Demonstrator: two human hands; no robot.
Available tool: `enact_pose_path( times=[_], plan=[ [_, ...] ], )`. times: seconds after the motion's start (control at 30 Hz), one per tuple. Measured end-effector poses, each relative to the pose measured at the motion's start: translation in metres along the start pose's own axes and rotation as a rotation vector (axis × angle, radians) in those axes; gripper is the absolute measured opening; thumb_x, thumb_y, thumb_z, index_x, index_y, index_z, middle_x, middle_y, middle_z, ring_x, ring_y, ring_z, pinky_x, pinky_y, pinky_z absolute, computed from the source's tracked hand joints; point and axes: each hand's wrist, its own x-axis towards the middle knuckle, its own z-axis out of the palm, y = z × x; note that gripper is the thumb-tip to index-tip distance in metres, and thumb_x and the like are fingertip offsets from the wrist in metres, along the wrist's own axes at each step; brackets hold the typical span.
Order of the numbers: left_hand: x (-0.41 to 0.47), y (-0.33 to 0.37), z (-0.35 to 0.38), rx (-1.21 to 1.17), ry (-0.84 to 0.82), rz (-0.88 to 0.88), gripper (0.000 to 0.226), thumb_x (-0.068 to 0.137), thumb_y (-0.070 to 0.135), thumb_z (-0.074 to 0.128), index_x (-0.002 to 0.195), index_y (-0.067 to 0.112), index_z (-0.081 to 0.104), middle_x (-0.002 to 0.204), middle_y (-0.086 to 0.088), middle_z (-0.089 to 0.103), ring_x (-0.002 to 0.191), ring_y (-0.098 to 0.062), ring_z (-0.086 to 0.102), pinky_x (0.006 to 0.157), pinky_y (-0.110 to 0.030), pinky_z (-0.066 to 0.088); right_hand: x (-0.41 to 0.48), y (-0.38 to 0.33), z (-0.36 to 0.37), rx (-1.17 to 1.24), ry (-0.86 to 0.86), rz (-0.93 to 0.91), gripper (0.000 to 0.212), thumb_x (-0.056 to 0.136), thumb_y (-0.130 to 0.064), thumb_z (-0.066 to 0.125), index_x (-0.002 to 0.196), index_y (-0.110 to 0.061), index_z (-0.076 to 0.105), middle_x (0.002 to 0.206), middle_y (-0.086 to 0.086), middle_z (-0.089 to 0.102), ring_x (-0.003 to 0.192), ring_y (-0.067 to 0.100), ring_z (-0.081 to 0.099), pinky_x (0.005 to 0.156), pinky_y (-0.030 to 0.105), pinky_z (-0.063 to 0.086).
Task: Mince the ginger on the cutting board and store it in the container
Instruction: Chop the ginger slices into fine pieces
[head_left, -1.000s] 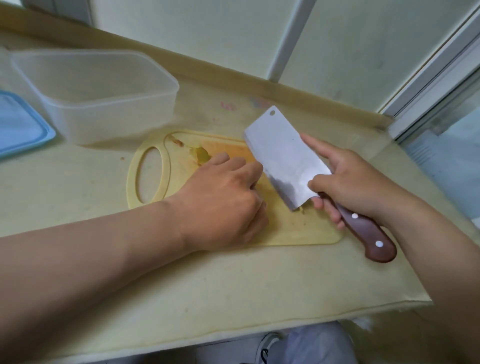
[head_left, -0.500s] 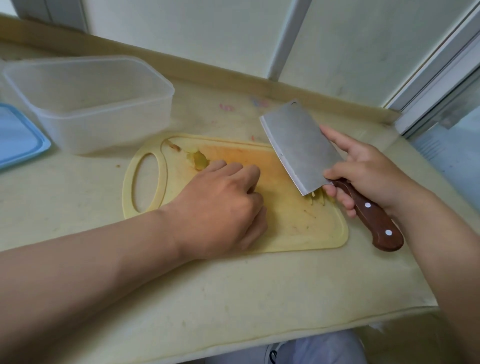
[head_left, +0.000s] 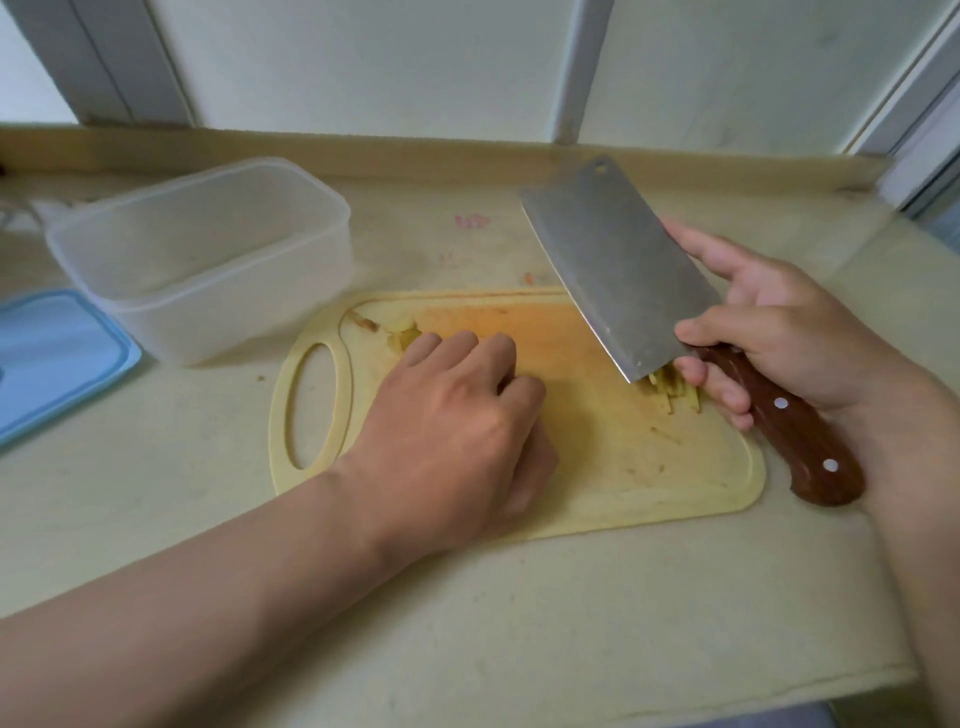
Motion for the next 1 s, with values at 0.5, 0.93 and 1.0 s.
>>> enact_pose_path(
  times=[0.5,0.93,1.0],
  plan=[
    [0.041,-0.049,-0.05,-0.031,-0.491,-0.421,0.04,0.092,0.026,0.061,0.132,0.024,0.063,0.111,0.004,0.062,0.1,-0.017,0.058,0.088,-0.036,0.053,-0.01,-0.002,0.013,0.016,-0.044,-0.142,0.087,0.097,0.01,0.048,0.147,-0.061,0.041,0.058,0.014,0.057,0.035,0.023,0.045,0.039,0.03,0.043],
    [0.029,-0.044,-0.043,0.026,-0.308,-0.36,0.03,0.095,0.013,0.061,0.123,0.02,0.07,0.113,-0.002,0.063,0.096,-0.023,0.06,0.078,-0.03,0.046,-0.012,-0.002,0.013,-0.007,-0.083,-0.153,0.088,0.097,0.008,0.047,0.139,-0.069,0.036,0.061,0.013,0.059,0.038,0.024,0.046,0.041,0.033,0.045],
    [0.029,-0.044,-0.045,0.021,-0.324,-0.369,0.028,0.095,0.013,0.062,0.121,0.021,0.071,0.112,-0.001,0.063,0.095,-0.023,0.06,0.079,-0.032,0.049,-0.012,-0.002,0.013,-0.004,-0.084,-0.155,0.089,0.097,0.008,0.047,0.14,-0.068,0.036,0.06,0.013,0.059,0.038,0.024,0.046,0.041,0.033,0.045]
  ],
)
